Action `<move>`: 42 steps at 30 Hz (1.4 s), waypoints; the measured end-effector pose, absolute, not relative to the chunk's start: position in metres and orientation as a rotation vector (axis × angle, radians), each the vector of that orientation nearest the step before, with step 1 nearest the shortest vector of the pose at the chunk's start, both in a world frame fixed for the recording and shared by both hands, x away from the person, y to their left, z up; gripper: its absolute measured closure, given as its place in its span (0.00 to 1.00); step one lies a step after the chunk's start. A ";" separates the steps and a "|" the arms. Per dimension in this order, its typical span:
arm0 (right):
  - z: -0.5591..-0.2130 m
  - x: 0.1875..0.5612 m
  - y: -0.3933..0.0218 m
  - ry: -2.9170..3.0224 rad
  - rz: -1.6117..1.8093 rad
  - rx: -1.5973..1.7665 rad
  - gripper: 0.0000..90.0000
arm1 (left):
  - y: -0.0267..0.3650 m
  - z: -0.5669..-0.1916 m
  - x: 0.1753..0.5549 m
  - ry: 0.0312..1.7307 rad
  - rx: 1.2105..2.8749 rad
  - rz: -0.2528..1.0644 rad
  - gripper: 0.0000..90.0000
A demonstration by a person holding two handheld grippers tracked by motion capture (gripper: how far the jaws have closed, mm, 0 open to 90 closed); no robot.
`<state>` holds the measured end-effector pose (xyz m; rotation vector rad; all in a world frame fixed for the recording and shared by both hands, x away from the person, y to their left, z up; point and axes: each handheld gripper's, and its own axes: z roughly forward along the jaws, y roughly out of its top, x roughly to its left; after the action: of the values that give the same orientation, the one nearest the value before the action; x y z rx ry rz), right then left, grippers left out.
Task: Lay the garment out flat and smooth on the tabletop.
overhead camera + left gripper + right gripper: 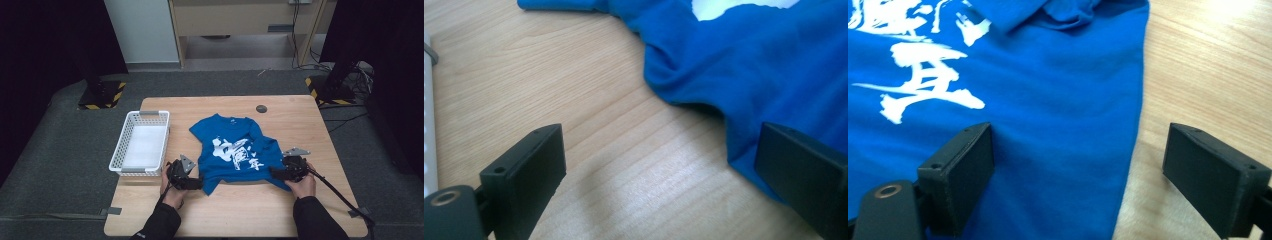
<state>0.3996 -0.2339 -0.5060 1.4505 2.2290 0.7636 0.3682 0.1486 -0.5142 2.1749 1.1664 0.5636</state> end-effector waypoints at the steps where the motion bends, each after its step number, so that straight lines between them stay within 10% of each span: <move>1: -0.506 0.400 -0.234 2.229 0.764 1.451 0.15 | 0.150 -0.515 0.370 1.179 2.163 0.561 0.06; 42: -0.503 0.386 -0.245 2.214 0.754 1.491 0.11 | 0.138 -0.510 0.346 1.156 2.191 0.424 0.04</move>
<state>0.3857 -0.2453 -0.5028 1.4911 2.2139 0.7542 0.3457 0.1384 -0.5101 2.1913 1.1565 0.4237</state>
